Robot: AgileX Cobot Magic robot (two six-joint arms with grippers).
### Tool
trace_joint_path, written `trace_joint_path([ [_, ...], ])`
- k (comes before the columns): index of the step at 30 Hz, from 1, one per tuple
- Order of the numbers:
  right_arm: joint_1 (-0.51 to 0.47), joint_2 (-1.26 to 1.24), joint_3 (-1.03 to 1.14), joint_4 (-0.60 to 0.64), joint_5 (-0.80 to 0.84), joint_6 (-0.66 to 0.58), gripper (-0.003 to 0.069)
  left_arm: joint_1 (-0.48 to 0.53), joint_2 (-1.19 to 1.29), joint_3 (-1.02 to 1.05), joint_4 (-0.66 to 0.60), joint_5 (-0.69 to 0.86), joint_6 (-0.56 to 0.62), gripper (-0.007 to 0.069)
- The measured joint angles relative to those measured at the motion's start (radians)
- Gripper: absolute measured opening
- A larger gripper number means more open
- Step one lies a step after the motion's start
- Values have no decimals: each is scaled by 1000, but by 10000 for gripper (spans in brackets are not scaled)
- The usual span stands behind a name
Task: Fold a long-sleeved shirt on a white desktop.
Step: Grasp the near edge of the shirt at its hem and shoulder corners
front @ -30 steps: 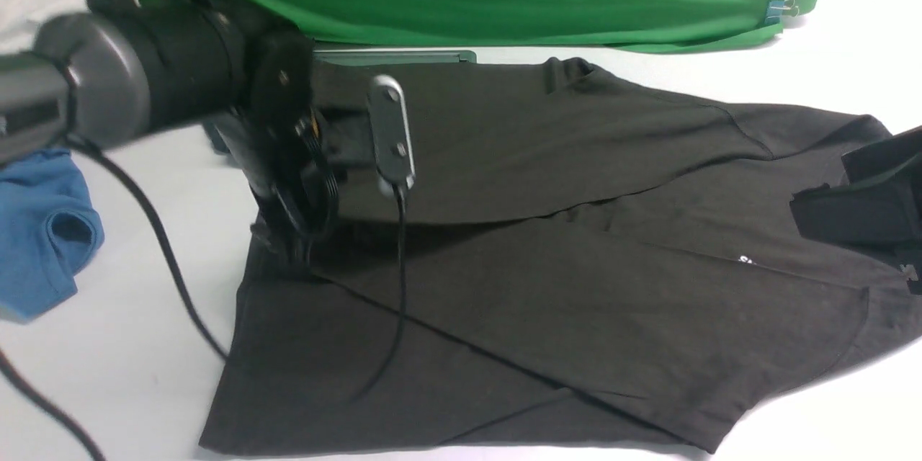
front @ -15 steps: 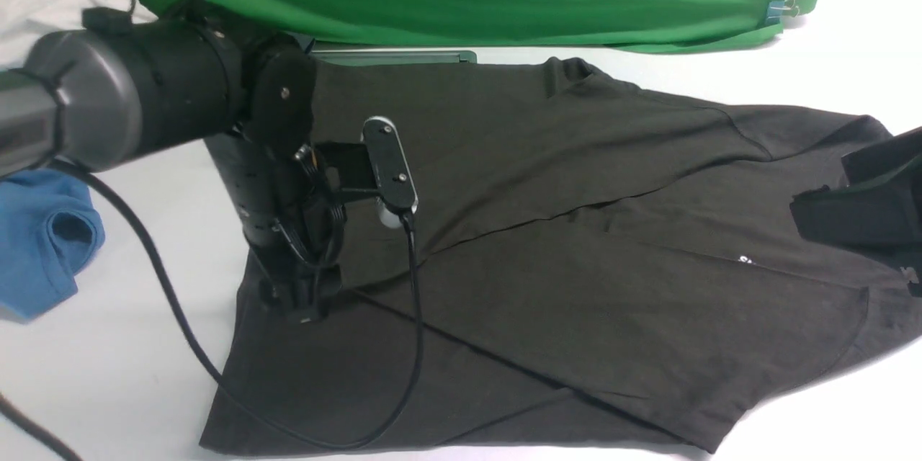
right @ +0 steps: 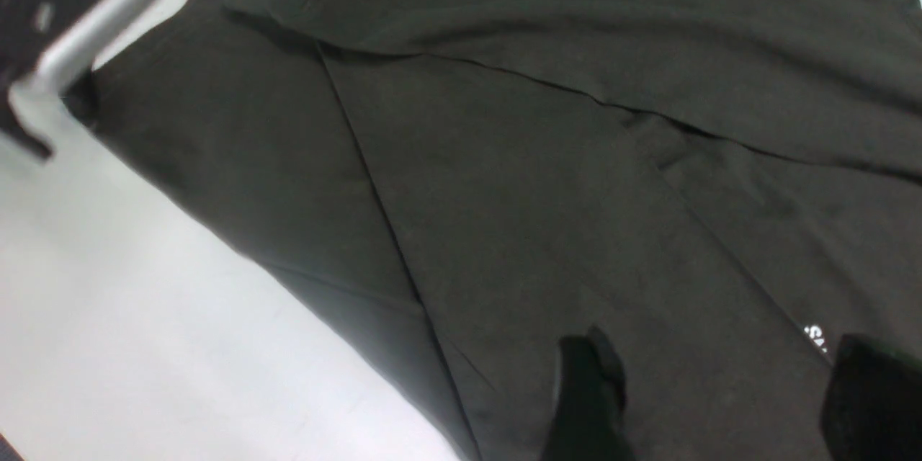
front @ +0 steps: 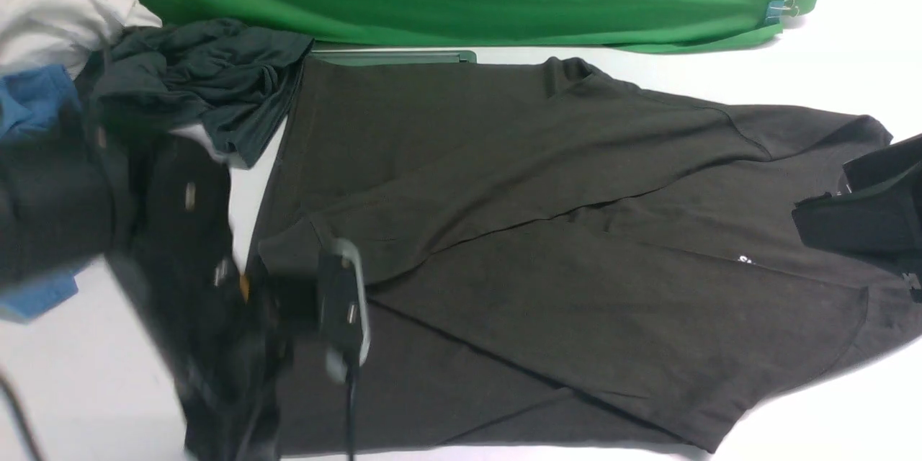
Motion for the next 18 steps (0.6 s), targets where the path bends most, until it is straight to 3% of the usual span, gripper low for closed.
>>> trace_joint_path([
  [4,0,0,0,0,0,2,416,0,0,93,80,-151,14,395],
  [8,0,0,0,0,0,3,416,0,-1,121,93,-209,40,490],
  [11,0,0,0,0,0,3,416,0,-1,154,111,-269,136,543],
  [15,0,0,0,-1,0,3,416,0,-12,203,172,-366,177,526],
  [18,0,0,0,-1,0,3,416,-1,-20,217,243,-407,139,449],
])
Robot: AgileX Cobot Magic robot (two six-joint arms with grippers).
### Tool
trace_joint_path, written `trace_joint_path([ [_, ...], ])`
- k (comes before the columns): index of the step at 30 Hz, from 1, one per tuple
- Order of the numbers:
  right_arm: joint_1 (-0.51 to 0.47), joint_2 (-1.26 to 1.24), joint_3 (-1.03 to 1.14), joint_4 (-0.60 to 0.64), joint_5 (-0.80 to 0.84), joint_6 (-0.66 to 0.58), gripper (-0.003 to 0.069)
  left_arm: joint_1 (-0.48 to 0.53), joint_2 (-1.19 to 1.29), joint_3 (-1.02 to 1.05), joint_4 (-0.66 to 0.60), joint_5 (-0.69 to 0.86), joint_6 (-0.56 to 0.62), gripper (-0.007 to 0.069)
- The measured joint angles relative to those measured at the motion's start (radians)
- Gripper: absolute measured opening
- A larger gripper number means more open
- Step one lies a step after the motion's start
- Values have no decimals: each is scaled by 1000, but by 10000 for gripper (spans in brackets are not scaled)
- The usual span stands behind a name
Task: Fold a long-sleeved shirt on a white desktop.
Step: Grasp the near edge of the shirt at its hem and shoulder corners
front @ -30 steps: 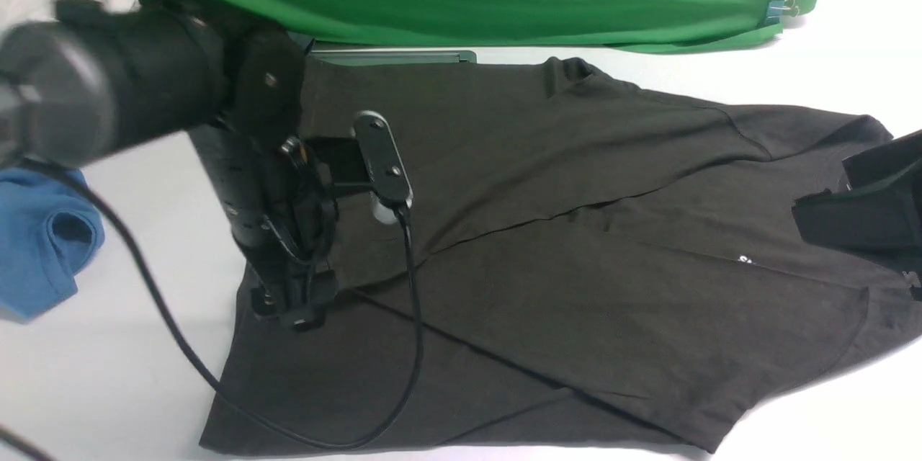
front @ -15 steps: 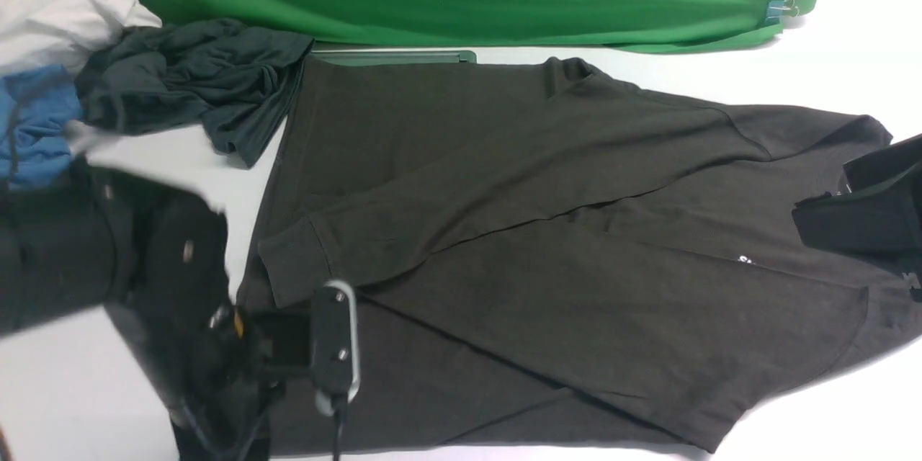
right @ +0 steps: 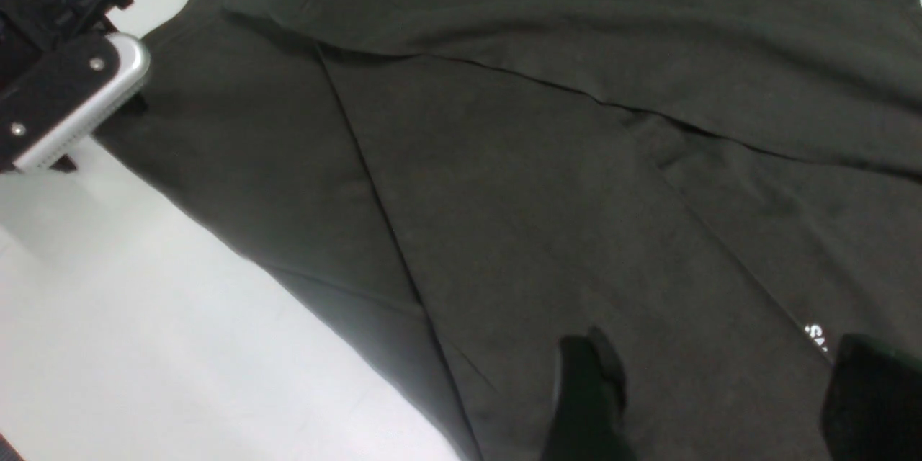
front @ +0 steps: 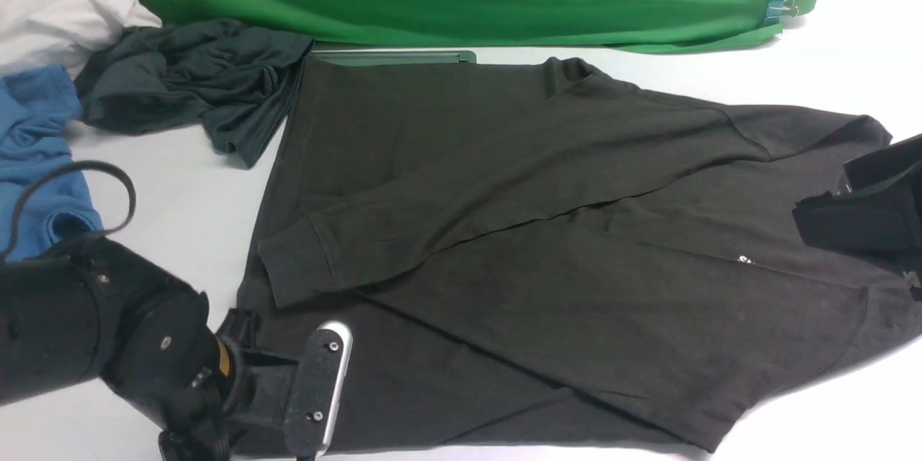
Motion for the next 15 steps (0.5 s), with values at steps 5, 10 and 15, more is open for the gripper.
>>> trace_joint_path([
  [5,0,0,0,0,-7,2,416,0,2,5,128,-67,-127,219],
  [10,0,2,0,-1,-10,17,416,0,2,-17,84,38,-235,39],
  [15,0,40,10,-9,26,28,416,0,-104,-119,-90,316,-254,31],
])
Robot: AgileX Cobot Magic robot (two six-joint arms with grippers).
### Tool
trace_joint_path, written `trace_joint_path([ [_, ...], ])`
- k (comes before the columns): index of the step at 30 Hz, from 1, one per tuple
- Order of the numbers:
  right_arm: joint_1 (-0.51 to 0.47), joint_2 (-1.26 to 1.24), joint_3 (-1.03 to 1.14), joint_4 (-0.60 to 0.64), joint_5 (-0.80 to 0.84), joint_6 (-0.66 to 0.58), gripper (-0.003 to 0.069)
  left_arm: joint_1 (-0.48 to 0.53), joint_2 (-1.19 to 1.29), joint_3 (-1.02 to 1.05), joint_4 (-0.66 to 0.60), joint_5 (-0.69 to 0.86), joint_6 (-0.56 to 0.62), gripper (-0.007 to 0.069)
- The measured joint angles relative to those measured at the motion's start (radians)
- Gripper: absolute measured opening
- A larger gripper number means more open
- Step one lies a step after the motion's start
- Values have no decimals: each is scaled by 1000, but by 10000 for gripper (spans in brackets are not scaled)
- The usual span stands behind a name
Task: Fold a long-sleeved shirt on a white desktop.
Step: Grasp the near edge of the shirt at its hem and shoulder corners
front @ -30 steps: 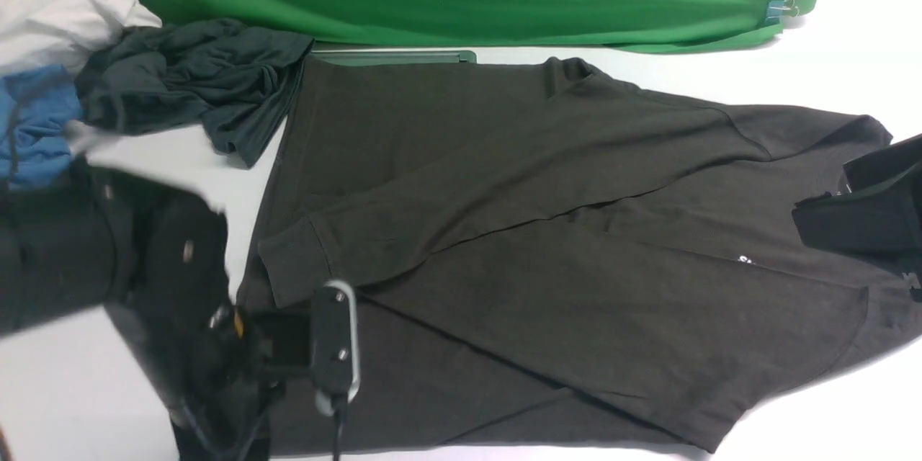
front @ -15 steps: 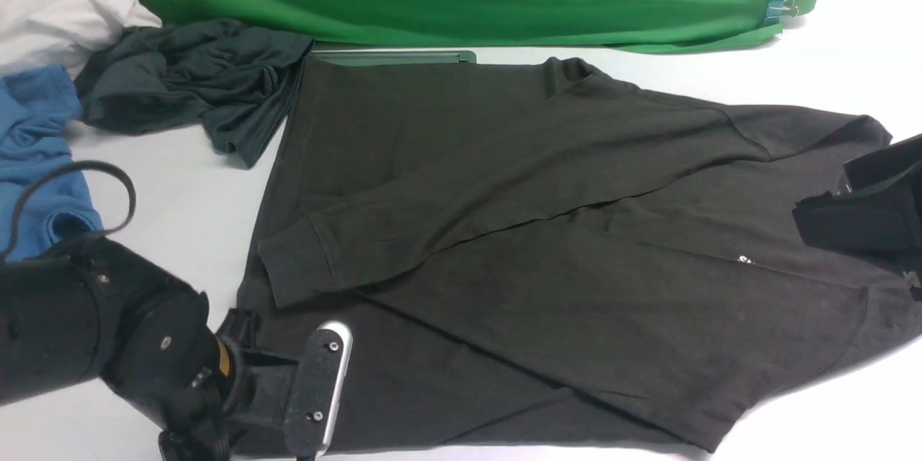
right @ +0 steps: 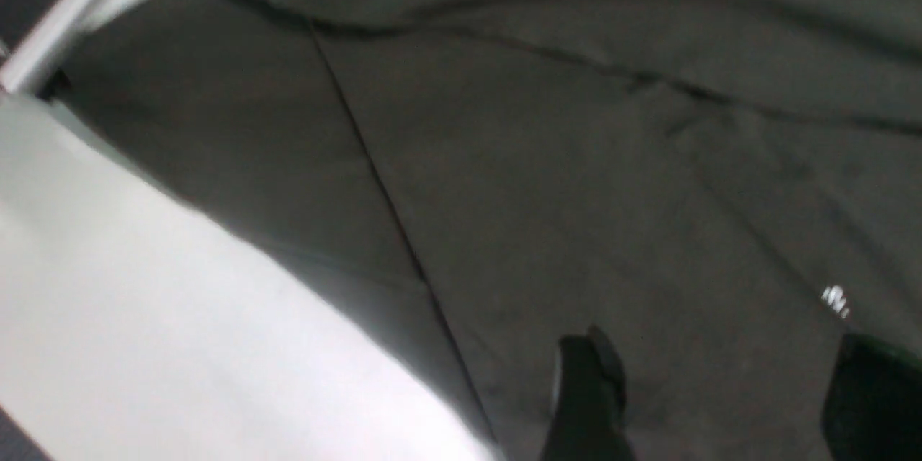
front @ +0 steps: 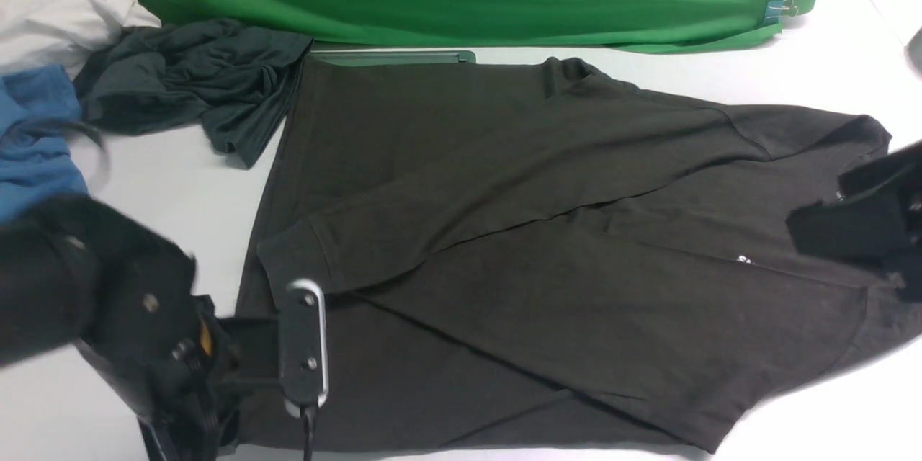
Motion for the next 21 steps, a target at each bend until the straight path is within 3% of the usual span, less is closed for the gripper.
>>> trace_joint_path([
  [3,8,25,44,-5,3,-10,416,0,-68,-19,-53,73,-25,31],
  [6,51,64,114,-31,-7,-96,416,0,-133,-20,-101,101,-40,31],
  [11,165,128,226,-166,-85,-292,449,0,-199,-20,-134,106,-42,31],
  [13,207,175,294,-287,-133,-358,483,0,-219,-20,-140,107,-54,31],
  [15,213,218,345,-373,-166,-379,504,0,-229,-20,-140,110,-71,31],
  [21,218,320,392,-411,-291,-399,522,0,-247,-20,-125,112,-84,31],
])
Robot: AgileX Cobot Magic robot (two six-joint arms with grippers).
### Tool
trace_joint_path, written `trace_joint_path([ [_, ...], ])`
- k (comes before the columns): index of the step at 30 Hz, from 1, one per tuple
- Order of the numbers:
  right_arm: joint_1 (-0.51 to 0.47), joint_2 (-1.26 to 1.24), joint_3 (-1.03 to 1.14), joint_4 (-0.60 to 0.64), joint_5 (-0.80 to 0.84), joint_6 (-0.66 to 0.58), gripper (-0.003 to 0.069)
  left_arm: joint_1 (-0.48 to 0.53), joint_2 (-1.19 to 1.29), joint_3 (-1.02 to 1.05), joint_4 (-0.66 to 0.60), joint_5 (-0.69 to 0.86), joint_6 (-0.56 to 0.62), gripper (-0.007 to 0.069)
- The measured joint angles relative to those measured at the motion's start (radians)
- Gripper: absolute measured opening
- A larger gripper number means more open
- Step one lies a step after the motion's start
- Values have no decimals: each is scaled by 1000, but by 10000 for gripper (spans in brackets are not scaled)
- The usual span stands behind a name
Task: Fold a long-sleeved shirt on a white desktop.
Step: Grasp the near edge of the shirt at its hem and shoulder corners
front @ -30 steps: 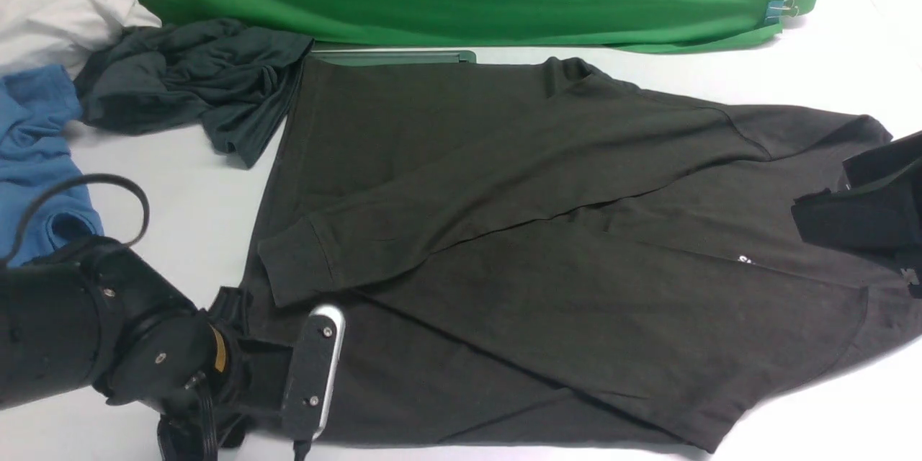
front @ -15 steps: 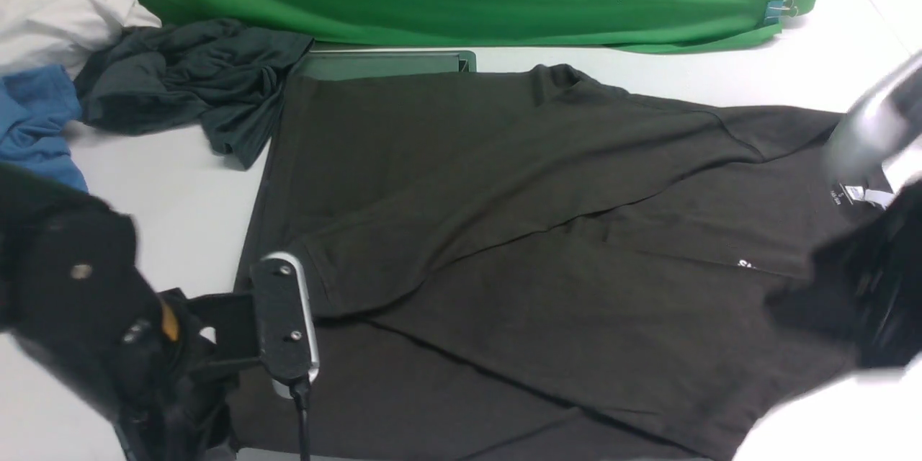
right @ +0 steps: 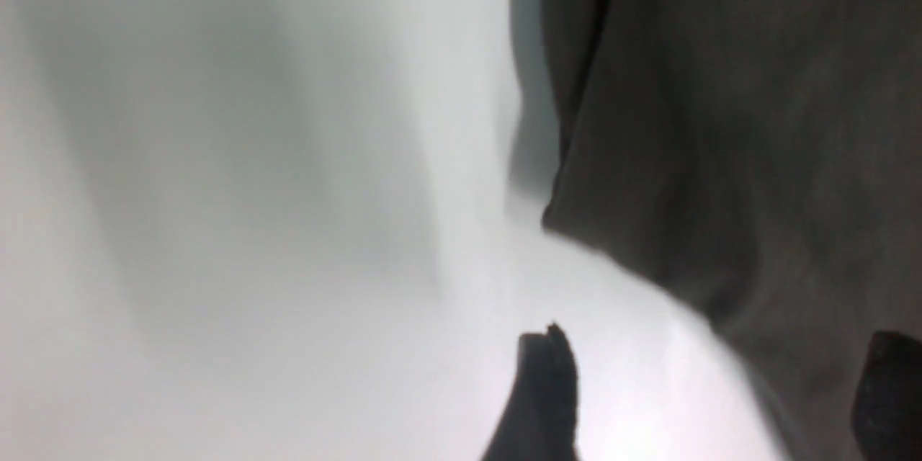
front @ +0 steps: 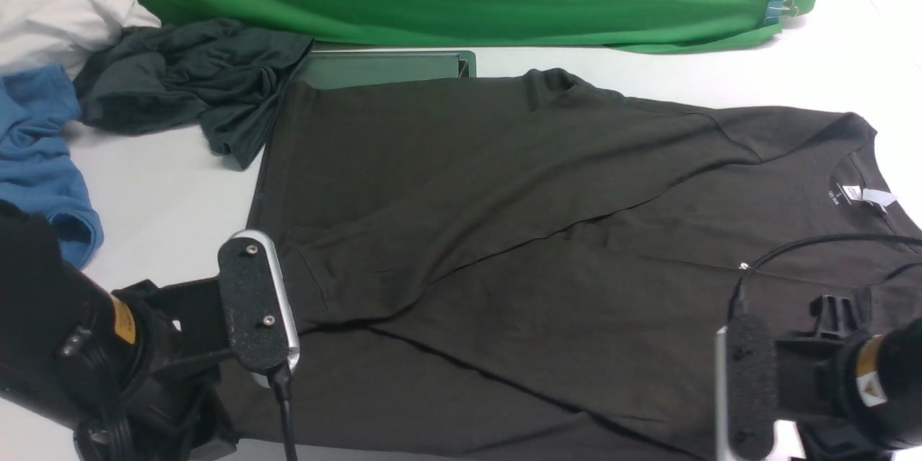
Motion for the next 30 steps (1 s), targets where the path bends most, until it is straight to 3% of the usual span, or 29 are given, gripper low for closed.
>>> trace_joint_path([
  [12,0,133,2,-1,-110,-119,514,0,-19,0,15,-1,-4,31],
  [14,0,157,2,-2,-128,-132,468,0,-19,0,15,0,-4,31],
  [20,0,198,-6,0,-140,-150,207,0,-19,-4,15,0,-4,31],
  [26,0,172,-8,2,-99,-86,51,0,-19,-8,14,41,-88,31],
  [30,0,76,-9,23,25,25,38,0,-37,-8,4,87,-177,31],
])
